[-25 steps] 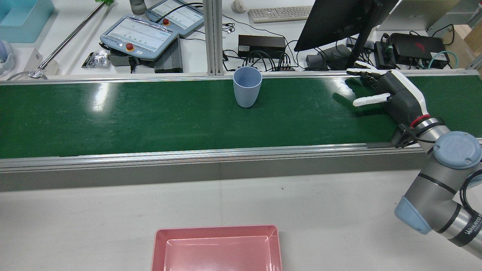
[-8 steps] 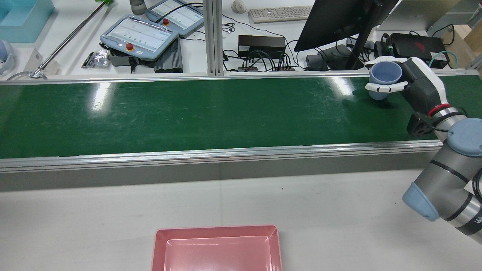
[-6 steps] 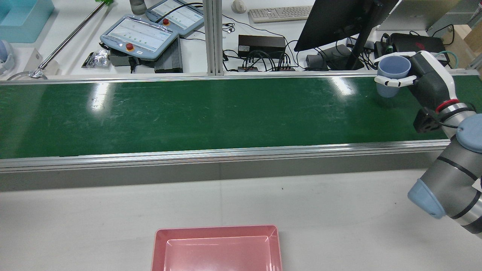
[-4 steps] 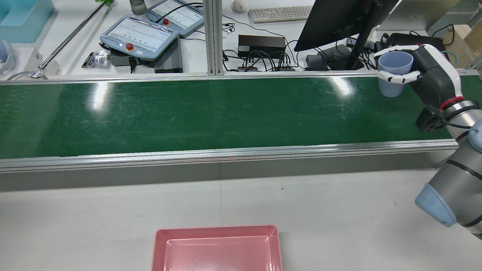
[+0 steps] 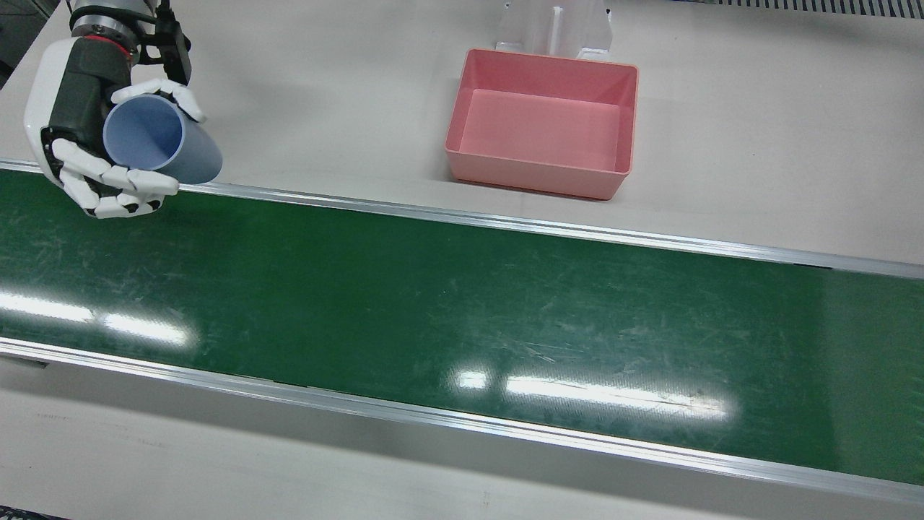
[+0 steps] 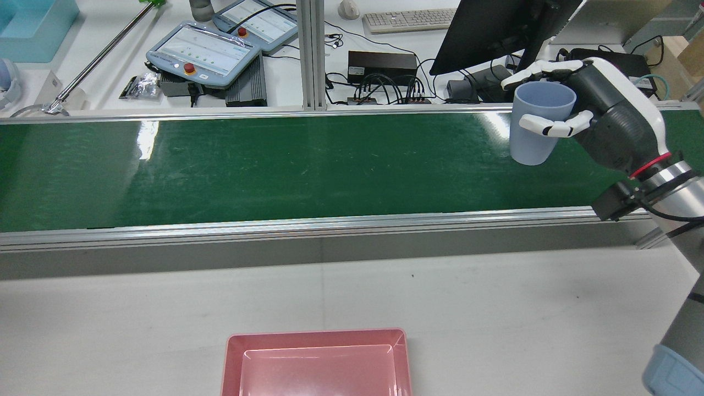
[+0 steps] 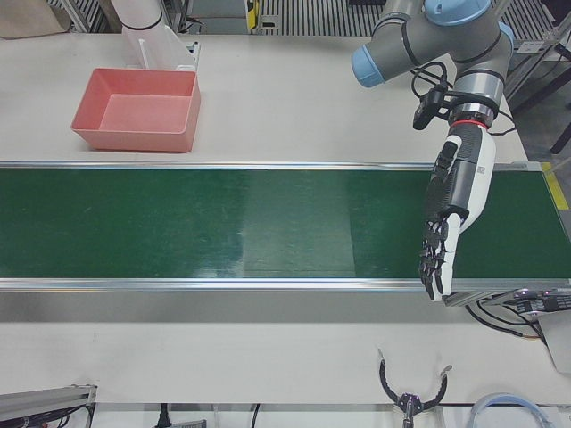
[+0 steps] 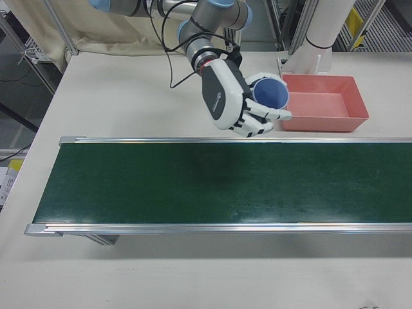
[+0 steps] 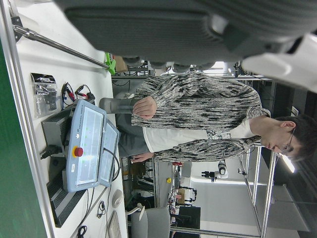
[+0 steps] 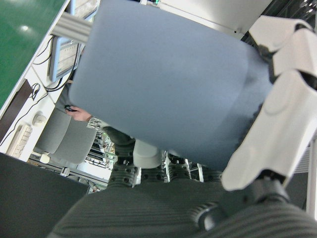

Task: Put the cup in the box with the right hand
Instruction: 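Lift the cup off the belt and carry it toward the pink tray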

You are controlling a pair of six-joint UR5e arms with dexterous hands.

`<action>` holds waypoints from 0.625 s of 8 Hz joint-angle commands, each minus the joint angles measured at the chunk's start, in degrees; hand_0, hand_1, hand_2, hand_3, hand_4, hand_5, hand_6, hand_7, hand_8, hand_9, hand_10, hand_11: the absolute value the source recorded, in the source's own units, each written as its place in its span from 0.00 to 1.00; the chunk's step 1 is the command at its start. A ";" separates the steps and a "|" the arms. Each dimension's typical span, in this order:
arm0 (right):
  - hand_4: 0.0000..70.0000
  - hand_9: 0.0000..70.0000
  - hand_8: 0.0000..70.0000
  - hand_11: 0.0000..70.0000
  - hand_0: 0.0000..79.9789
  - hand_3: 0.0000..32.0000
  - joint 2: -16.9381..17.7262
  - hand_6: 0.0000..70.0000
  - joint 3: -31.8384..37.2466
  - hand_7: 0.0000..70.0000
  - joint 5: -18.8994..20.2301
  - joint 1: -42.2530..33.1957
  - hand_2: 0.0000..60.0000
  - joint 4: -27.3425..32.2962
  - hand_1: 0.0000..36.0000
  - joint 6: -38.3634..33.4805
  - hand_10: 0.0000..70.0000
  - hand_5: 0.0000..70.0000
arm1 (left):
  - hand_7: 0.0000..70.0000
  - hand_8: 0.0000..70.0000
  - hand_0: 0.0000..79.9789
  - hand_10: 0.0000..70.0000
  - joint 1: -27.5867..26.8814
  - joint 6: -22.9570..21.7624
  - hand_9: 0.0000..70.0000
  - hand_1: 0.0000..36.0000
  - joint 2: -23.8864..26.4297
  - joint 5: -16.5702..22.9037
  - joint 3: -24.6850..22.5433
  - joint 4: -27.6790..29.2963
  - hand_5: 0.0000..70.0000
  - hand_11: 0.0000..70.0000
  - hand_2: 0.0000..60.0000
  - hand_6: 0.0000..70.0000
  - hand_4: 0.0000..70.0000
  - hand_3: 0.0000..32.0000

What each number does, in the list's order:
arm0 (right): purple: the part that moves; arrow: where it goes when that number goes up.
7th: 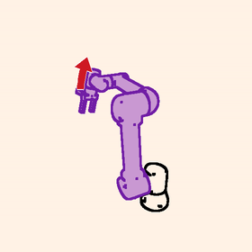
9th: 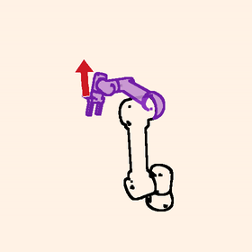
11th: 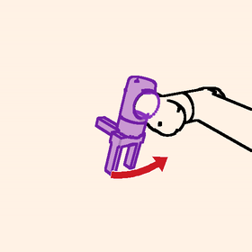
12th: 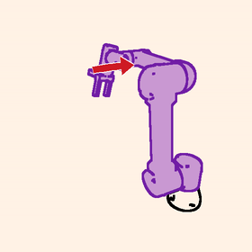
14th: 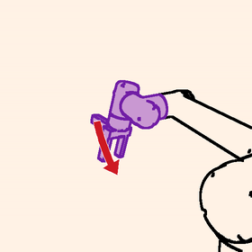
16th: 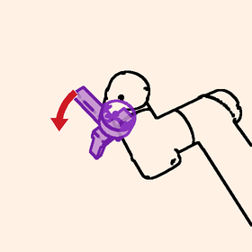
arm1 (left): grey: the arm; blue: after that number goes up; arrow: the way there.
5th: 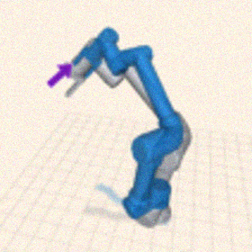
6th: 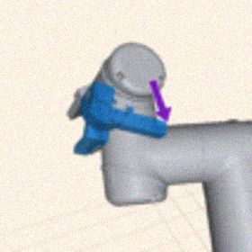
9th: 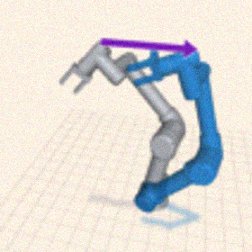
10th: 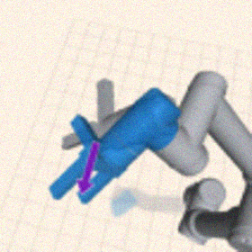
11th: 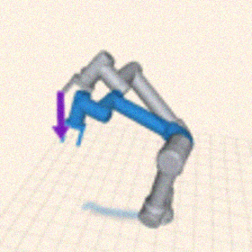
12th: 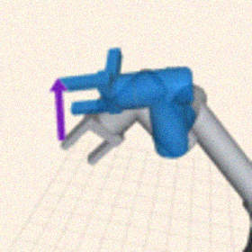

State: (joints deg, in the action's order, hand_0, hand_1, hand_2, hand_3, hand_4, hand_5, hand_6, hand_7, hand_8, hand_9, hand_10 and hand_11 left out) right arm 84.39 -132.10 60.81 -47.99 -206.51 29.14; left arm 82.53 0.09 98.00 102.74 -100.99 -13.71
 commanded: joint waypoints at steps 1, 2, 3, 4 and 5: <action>1.00 1.00 0.96 0.96 0.76 0.00 -1.58 0.55 -10.00 1.00 -10.49 21.19 1.00 -1.44 0.97 11.50 0.67 0.24 | 0.00 0.00 0.00 0.00 0.00 0.00 0.00 0.00 0.09 0.00 0.00 0.00 0.00 0.00 0.00 0.00 0.00 0.00; 1.00 1.00 0.96 0.94 0.75 0.00 -4.12 0.55 -9.93 1.00 -14.19 29.62 1.00 -1.44 0.98 16.51 0.66 0.24 | 0.00 0.00 0.00 0.00 0.00 -0.09 0.00 0.00 0.00 0.00 0.00 -0.09 0.00 0.00 0.00 0.00 0.00 0.00; 1.00 1.00 0.94 0.93 0.75 0.00 -4.49 0.54 -9.32 1.00 -17.62 35.88 1.00 -0.83 0.96 19.78 0.65 0.24 | 0.00 0.00 0.00 0.00 0.00 0.00 0.00 0.00 0.00 0.00 0.00 -0.09 0.00 0.00 0.00 0.00 0.00 0.00; 1.00 1.00 0.93 0.93 0.75 0.00 -4.58 0.54 -8.71 1.00 -20.53 40.12 1.00 -0.74 0.93 21.55 0.65 0.24 | 0.00 0.00 0.00 0.00 0.00 0.00 0.00 0.00 0.09 0.00 0.00 -0.09 0.00 0.00 0.00 0.00 0.00 0.00; 1.00 1.00 0.93 0.94 0.74 0.00 -5.80 0.53 -5.74 1.00 -21.43 42.52 1.00 -0.39 0.92 21.92 0.66 0.24 | 0.00 0.00 0.00 0.00 0.00 0.00 0.00 0.00 0.09 0.00 0.00 0.00 0.00 0.00 0.00 0.00 0.00 0.00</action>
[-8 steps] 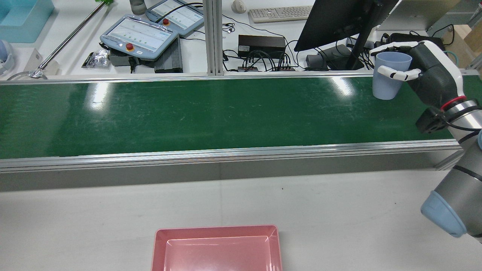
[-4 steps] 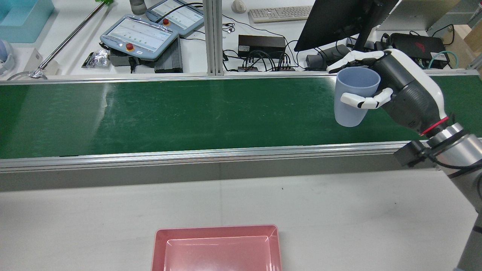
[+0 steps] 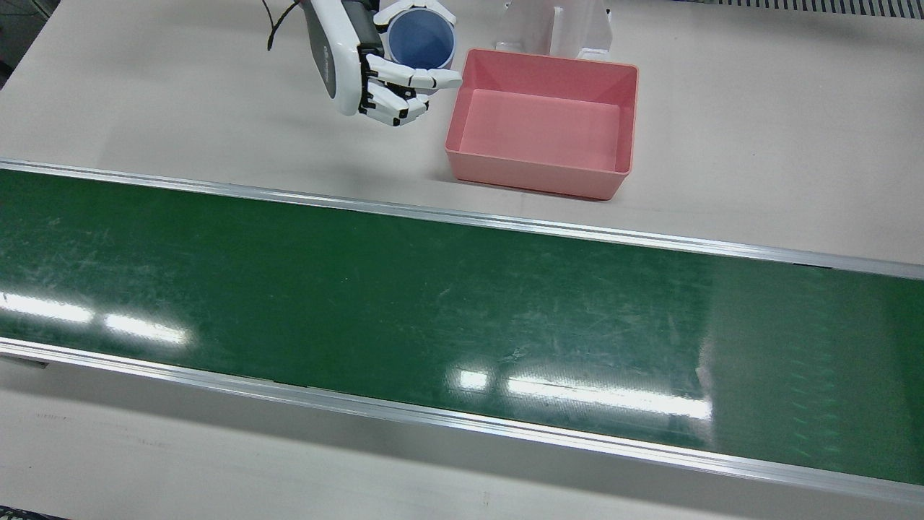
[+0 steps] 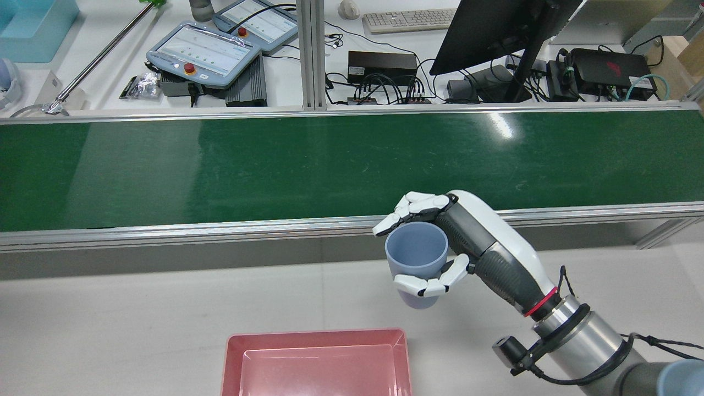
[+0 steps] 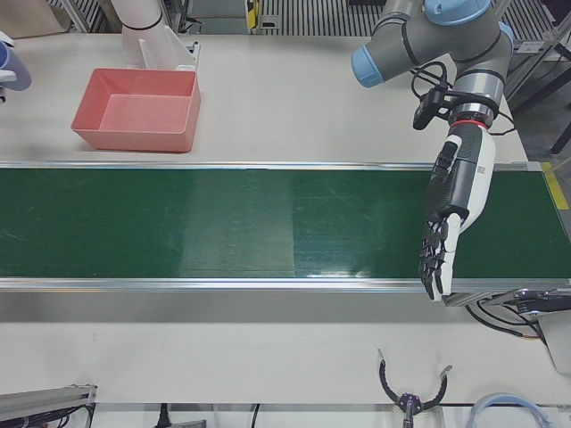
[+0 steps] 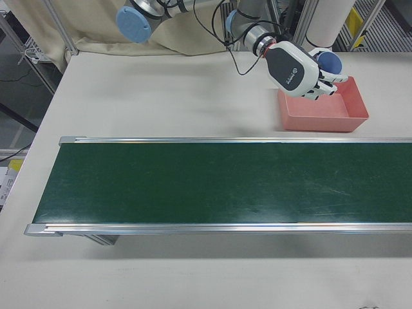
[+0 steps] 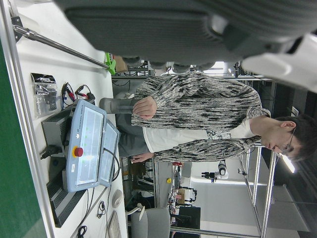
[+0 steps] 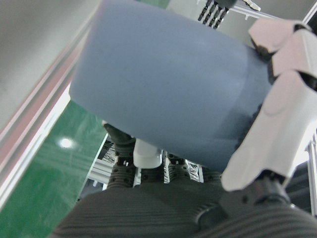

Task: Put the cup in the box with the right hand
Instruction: 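Lower the cup into the pink tray and open the right hand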

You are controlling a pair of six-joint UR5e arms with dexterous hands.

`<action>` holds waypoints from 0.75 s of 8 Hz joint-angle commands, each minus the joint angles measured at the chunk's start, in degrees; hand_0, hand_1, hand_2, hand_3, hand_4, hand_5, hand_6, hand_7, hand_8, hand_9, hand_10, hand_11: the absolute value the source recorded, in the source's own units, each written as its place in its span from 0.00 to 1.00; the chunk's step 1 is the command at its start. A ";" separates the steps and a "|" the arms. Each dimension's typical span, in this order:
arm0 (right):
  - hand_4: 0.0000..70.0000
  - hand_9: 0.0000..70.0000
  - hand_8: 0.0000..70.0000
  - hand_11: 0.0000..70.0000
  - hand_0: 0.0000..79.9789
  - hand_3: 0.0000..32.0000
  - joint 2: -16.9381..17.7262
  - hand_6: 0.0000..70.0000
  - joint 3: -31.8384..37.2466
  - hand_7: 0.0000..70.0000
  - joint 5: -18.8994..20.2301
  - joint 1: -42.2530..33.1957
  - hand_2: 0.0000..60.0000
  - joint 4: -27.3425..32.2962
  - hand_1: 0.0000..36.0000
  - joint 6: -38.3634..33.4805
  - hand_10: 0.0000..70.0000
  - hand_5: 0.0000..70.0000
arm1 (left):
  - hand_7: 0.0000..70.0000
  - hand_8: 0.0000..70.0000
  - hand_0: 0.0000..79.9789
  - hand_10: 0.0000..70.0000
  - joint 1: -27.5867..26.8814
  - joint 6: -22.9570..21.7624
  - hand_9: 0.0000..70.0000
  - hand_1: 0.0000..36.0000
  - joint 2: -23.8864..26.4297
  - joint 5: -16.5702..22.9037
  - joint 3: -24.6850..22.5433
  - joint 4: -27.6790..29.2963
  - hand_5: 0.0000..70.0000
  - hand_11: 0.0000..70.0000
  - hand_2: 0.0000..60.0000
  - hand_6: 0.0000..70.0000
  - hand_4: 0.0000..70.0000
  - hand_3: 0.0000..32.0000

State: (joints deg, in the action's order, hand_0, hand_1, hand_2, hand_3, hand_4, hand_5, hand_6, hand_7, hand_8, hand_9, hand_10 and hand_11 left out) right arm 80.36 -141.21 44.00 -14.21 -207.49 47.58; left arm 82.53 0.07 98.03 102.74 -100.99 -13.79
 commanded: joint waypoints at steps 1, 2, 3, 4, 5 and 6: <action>1.00 1.00 0.90 0.93 0.74 0.00 -2.57 0.51 6.44 1.00 -4.54 11.02 1.00 1.46 0.87 2.97 0.65 0.23 | 0.00 0.00 0.00 0.00 0.00 0.02 0.00 0.00 -0.04 0.00 0.00 0.08 0.00 0.00 0.00 0.00 0.00 0.00; 1.00 1.00 0.83 0.84 0.74 0.00 -2.32 0.46 6.91 1.00 -4.54 12.96 0.97 2.08 0.80 3.31 0.59 0.21 | 0.00 0.00 0.00 0.00 0.00 0.02 0.00 0.00 0.05 0.00 0.09 0.08 0.00 0.00 0.00 0.00 0.00 0.00; 0.98 1.00 0.68 0.62 0.75 0.00 -2.31 0.36 8.92 1.00 -4.54 13.15 0.59 2.61 0.67 2.36 0.42 0.18 | 0.00 0.00 0.00 0.00 0.00 -0.07 0.00 0.00 0.05 0.00 0.09 0.08 0.00 0.00 0.00 0.00 0.00 0.00; 0.40 0.45 0.26 0.26 0.72 0.00 -2.31 0.15 9.63 0.52 -4.45 13.24 0.16 4.36 0.52 2.26 0.16 0.12 | 0.00 0.00 0.00 0.00 0.00 0.02 0.00 0.00 0.05 0.00 0.17 0.16 0.00 0.00 0.00 0.00 0.00 0.00; 0.25 0.13 0.07 0.03 0.71 0.00 -2.66 0.04 9.55 0.11 -4.45 13.59 0.02 4.90 0.37 2.61 0.00 0.08 | 0.00 0.00 0.00 0.00 0.00 0.02 0.00 0.00 0.05 0.00 0.09 0.08 0.00 0.00 0.00 0.00 0.00 0.00; 0.16 0.13 0.07 0.00 0.67 0.00 -2.75 0.04 9.46 0.08 -4.37 13.77 0.04 4.90 0.36 2.44 0.00 0.08 | 0.00 0.00 0.00 0.00 0.00 0.02 0.00 0.00 0.05 0.00 0.09 0.08 0.00 0.00 0.00 0.00 0.00 0.00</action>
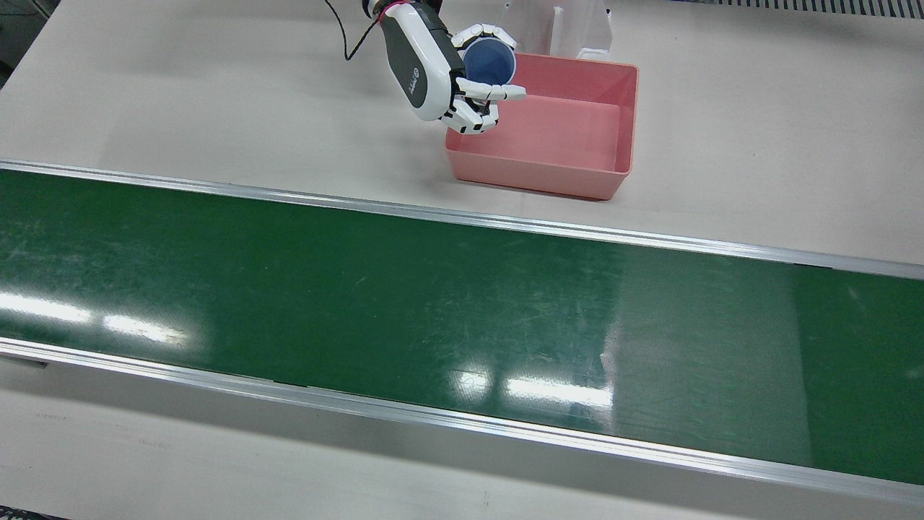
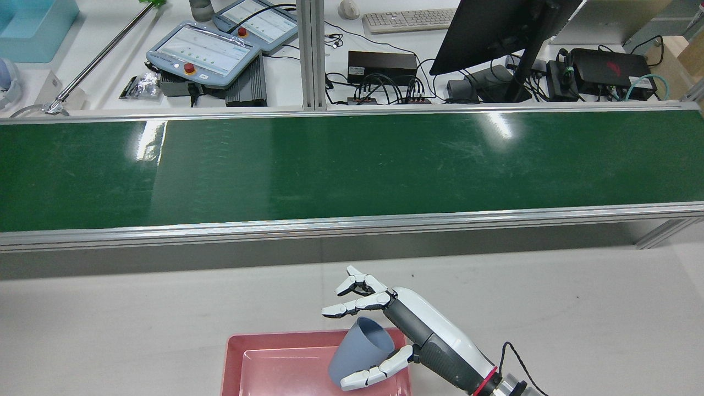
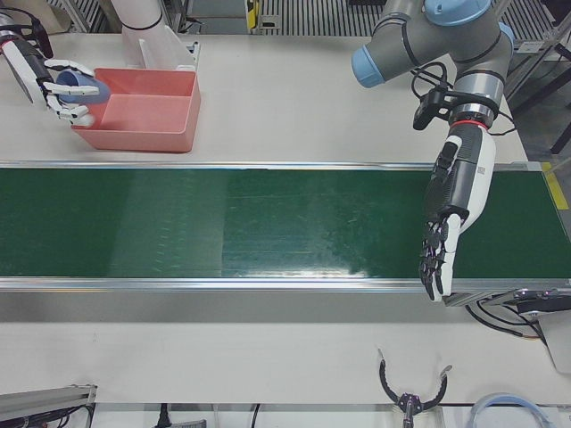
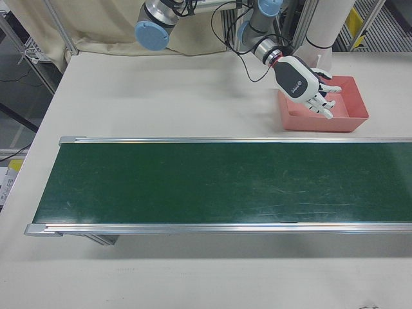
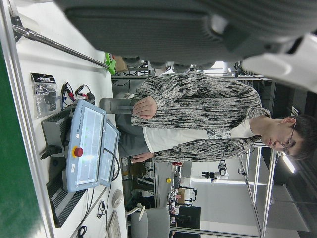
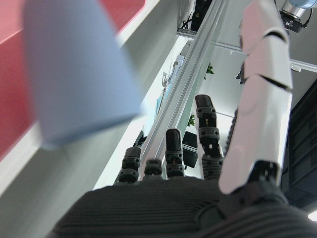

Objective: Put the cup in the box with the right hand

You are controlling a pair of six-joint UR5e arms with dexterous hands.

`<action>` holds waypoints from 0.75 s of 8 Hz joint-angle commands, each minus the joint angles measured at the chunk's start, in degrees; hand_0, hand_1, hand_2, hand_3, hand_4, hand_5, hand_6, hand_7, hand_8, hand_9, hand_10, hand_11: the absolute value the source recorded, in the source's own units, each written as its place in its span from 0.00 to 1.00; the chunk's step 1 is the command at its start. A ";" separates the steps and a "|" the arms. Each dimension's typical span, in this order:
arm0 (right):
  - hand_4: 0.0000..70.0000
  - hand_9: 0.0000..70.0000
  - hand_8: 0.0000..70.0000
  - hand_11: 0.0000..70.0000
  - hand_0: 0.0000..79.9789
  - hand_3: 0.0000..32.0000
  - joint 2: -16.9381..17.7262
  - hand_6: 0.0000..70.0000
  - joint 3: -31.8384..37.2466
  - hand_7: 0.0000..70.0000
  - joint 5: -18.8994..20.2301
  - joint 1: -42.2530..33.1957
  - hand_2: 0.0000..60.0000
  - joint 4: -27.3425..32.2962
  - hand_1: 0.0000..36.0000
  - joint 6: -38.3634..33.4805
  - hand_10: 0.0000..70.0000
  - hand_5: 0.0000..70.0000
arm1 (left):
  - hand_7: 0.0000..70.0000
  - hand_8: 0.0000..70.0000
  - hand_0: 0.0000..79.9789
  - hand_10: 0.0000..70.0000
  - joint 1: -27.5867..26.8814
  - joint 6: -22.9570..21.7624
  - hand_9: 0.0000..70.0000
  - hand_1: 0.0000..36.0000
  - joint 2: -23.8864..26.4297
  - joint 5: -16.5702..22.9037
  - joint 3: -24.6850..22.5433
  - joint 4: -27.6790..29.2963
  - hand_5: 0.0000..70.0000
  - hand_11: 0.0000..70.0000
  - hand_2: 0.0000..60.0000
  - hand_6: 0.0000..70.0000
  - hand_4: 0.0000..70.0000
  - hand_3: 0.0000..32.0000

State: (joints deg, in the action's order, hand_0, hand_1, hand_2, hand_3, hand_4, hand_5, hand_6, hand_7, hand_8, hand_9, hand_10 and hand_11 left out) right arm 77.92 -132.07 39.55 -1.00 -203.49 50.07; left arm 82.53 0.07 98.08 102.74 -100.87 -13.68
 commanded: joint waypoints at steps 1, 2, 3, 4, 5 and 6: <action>0.16 0.15 0.08 0.00 0.64 0.00 -0.31 0.04 -0.11 0.10 0.18 0.56 0.03 0.90 0.25 -0.06 0.00 0.06 | 0.00 0.00 0.00 0.00 0.00 0.02 0.00 0.00 -0.08 0.00 -0.03 -0.03 0.00 0.00 0.00 0.00 0.00 0.00; 0.15 0.16 0.09 0.00 0.60 0.00 -0.23 0.04 -0.38 0.11 0.27 0.64 0.06 0.90 0.22 -0.15 0.00 0.05 | 0.00 0.00 0.00 0.00 0.00 0.02 0.00 0.00 -0.08 0.00 -0.03 -0.03 0.00 0.00 0.00 0.00 0.00 0.00; 0.22 0.17 0.10 0.00 0.62 0.00 0.30 0.04 -1.95 0.13 0.36 0.38 0.02 0.72 0.15 -0.76 0.00 0.05 | 0.00 0.00 0.00 0.00 0.00 0.02 0.00 0.00 0.00 0.00 -0.03 -0.03 0.00 0.00 0.00 0.00 0.00 0.00; 0.20 0.18 0.10 0.00 0.61 0.00 1.61 0.04 -5.44 0.14 0.79 -3.45 0.06 0.64 0.21 -2.42 0.00 0.05 | 0.00 0.00 0.00 0.00 0.00 0.02 0.00 0.00 0.00 0.00 -0.03 -0.03 0.00 0.00 0.00 0.00 0.00 0.00; 0.20 0.20 0.11 0.00 0.62 0.00 5.36 0.05 -9.22 0.16 0.88 -8.36 0.05 0.20 0.22 -6.09 0.00 0.06 | 0.00 0.00 0.00 0.00 0.00 0.02 0.00 0.00 0.00 0.00 -0.12 -0.03 0.00 0.00 0.00 0.00 0.00 0.00; 0.21 0.21 0.12 0.03 0.63 0.00 8.01 0.06 -10.30 0.18 5.67 -16.41 0.09 0.11 0.31 -10.39 0.01 0.07 | 0.00 0.00 0.00 0.00 0.00 0.02 0.00 0.00 0.00 0.00 -0.12 -0.03 0.00 0.00 0.00 0.00 0.00 0.00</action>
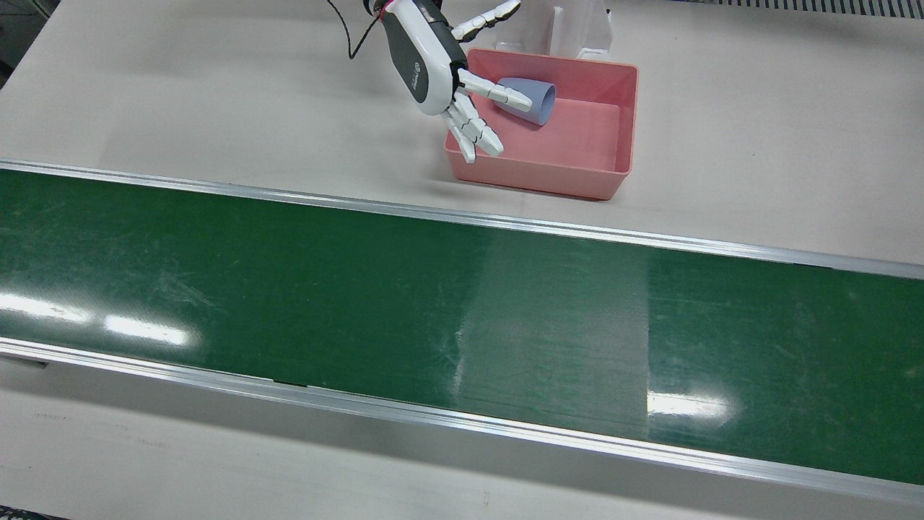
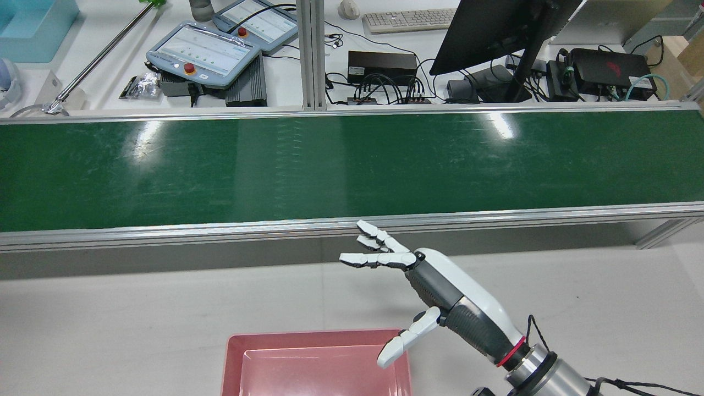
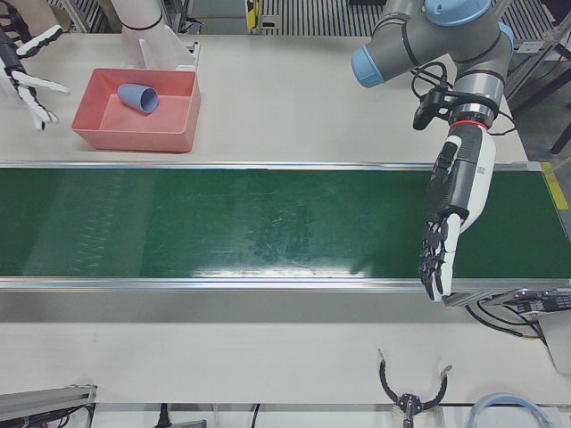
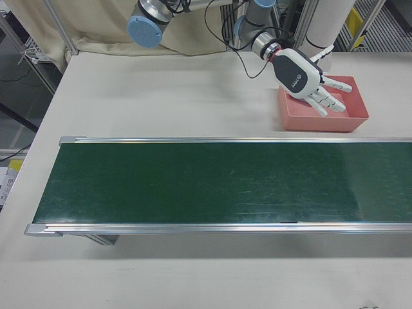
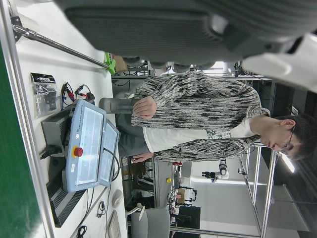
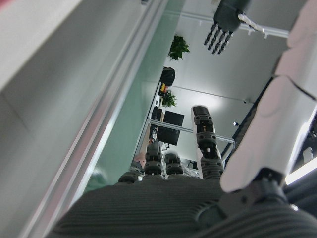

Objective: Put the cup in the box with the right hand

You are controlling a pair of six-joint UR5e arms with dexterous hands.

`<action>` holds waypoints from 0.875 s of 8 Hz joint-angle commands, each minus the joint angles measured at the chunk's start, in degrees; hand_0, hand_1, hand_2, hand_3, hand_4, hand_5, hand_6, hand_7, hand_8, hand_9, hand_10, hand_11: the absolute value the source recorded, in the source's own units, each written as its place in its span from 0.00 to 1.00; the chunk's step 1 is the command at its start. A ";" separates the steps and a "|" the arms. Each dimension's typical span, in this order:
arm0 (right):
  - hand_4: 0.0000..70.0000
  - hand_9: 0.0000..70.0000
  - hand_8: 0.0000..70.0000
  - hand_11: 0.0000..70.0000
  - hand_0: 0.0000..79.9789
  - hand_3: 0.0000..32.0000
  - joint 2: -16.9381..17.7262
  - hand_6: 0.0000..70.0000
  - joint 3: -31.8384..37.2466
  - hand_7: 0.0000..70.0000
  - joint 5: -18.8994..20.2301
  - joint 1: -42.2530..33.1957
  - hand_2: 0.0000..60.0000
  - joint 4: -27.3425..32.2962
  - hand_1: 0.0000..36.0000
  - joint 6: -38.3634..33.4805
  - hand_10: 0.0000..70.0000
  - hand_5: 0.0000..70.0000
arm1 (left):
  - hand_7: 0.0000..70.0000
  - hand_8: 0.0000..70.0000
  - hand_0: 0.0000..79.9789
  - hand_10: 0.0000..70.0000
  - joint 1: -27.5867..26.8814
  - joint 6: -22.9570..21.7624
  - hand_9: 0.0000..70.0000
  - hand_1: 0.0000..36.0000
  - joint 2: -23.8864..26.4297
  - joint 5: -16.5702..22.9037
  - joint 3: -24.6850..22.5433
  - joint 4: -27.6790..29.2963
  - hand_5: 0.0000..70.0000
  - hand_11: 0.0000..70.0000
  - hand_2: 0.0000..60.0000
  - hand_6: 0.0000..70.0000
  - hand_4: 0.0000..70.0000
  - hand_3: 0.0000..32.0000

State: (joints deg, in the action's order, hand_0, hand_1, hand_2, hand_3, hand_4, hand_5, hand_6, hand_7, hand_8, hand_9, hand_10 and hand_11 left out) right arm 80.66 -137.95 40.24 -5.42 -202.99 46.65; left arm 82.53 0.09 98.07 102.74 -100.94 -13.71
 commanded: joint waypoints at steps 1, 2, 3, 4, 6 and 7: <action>0.30 0.22 0.12 0.03 0.65 0.00 6.77 0.06 -3.56 0.19 11.11 -19.46 0.00 -0.91 0.25 -10.93 0.01 0.07 | 0.00 0.00 0.00 0.00 0.00 0.00 0.00 0.00 0.01 0.00 -0.05 0.00 0.00 0.00 0.00 0.00 0.00 0.00; 0.35 0.23 0.13 0.03 0.65 0.00 9.57 0.06 -3.12 0.21 14.65 -26.15 0.00 -2.05 0.26 -15.49 0.01 0.07 | 0.00 0.00 0.00 0.00 0.00 0.00 0.00 0.00 0.01 0.00 -0.05 0.00 0.00 0.00 0.00 0.00 0.00 0.00; 0.35 0.24 0.13 0.05 0.64 0.00 11.60 0.07 0.46 0.22 18.17 -33.01 0.08 -2.06 0.32 -22.24 0.02 0.07 | 0.00 0.00 0.00 0.00 0.00 0.00 0.00 0.00 -0.08 0.00 -0.05 0.00 0.00 0.00 0.00 0.00 0.00 0.00; 0.41 0.25 0.13 0.06 0.65 0.00 11.97 0.07 5.45 0.24 24.73 -41.25 0.04 -1.63 0.30 -27.44 0.03 0.07 | 0.00 0.00 0.00 0.00 0.00 0.00 0.00 0.00 -0.08 0.00 -0.05 0.00 0.00 0.00 0.00 0.00 0.00 0.00; 0.40 0.25 0.14 0.09 0.65 0.00 12.93 0.08 12.32 0.25 39.07 -60.06 0.04 0.56 0.30 -30.21 0.05 0.07 | 0.00 0.00 0.00 0.00 0.00 0.00 0.00 0.00 -0.08 0.00 -0.05 0.00 0.00 0.00 0.00 0.00 0.00 0.00; 0.29 0.25 0.14 0.11 0.65 0.00 16.07 0.07 16.36 0.23 41.82 -65.89 0.08 6.06 0.33 -33.00 0.06 0.08 | 0.00 0.00 0.00 0.00 0.00 0.00 0.00 0.00 -0.08 0.00 -0.05 0.00 0.00 0.00 0.00 0.00 0.00 0.00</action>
State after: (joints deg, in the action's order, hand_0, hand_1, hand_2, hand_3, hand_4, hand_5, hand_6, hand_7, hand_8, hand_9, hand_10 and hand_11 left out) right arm 92.89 -129.21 72.68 -56.42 -203.63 18.36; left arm 82.53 0.09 98.00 102.75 -100.99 -13.71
